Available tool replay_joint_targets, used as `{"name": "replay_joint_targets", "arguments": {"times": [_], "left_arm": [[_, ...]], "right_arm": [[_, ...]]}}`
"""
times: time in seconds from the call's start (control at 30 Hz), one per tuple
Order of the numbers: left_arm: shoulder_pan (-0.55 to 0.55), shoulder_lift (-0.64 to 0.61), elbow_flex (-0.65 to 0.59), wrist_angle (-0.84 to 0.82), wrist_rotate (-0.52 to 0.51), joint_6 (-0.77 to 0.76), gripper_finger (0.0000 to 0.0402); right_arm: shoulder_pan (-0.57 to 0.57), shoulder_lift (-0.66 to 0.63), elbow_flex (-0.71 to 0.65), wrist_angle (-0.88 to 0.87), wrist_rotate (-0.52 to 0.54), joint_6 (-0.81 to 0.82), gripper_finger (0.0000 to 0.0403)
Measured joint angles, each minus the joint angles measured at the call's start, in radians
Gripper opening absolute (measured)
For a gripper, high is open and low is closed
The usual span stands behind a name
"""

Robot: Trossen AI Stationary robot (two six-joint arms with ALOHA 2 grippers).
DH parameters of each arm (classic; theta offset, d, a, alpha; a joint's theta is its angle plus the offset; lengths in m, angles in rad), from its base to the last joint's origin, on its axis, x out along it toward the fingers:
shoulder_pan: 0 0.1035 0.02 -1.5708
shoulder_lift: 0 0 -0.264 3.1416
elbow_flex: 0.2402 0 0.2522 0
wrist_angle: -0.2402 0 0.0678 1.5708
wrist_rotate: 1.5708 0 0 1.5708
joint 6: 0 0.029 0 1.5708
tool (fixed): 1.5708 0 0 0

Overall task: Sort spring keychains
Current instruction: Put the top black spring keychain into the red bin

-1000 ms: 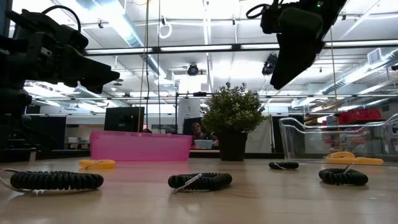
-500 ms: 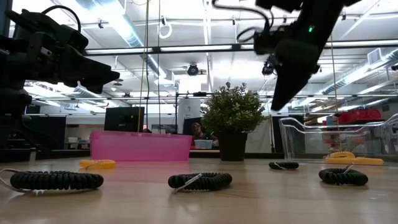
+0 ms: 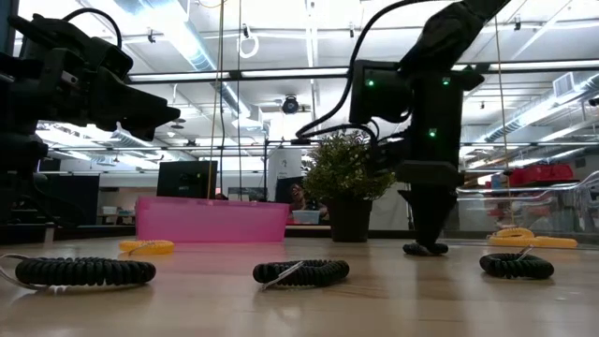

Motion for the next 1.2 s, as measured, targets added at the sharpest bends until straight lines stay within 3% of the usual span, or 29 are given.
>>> {"name": "replay_joint_targets", "arguments": {"times": [0.3,0.37,0.47,0.67,0.93,1.2], "left_arm": [[0.000,0.000,0.000,0.000,0.000,0.000,0.0172],[0.000,0.000,0.000,0.000,0.000,0.000,0.0172],[0.000,0.000,0.000,0.000,0.000,0.000,0.0172],[0.000,0.000,0.000,0.000,0.000,0.000,0.0172],[0.000,0.000,0.000,0.000,0.000,0.000,0.0172],[0.000,0.000,0.000,0.000,0.000,0.000,0.0172]], "right_arm": [[-0.016,-0.008,-0.006,0.010,-0.033,-0.033,0.0159],[-0.015,-0.018,-0.006,0.002,-0.048,-0.060,0.0120],[-0.013,-0.039,-0.006,-0.030,-0.053,-0.068,0.0029],[0.022,-0.096,-0.015,-0.083,-0.009,-0.075,0.0007],[0.100,-0.252,-0.012,-0.088,0.174,-0.065,0.0002],[0.207,-0.412,-0.011,-0.032,0.596,-0.077,0.0001]]}}
